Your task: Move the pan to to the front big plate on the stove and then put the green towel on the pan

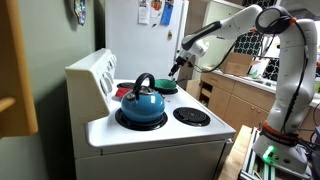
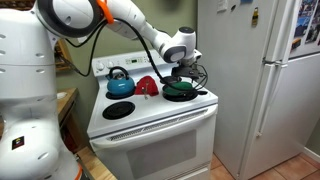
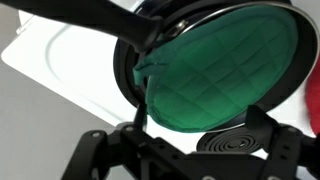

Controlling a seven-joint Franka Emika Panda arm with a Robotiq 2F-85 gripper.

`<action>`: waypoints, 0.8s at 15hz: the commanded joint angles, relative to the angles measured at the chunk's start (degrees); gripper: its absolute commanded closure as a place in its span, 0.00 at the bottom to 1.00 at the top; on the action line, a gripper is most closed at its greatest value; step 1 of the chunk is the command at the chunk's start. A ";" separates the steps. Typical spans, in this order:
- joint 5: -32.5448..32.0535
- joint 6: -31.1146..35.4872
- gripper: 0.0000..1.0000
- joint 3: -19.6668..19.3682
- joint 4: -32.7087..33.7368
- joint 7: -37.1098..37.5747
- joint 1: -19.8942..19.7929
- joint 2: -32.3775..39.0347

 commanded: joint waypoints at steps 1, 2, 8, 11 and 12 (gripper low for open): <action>0.34 -0.64 0.00 -0.11 -4.30 -3.49 -0.44 -6.14; -0.28 -0.44 0.00 -0.52 -5.04 -4.09 -0.16 -7.72; -2.74 -1.30 0.00 -3.29 -7.12 -5.08 1.61 -14.91; -4.40 -2.90 0.00 -4.62 -7.55 -3.95 2.47 -17.15; -2.83 -1.62 0.00 -4.75 -5.17 -4.93 2.93 -14.51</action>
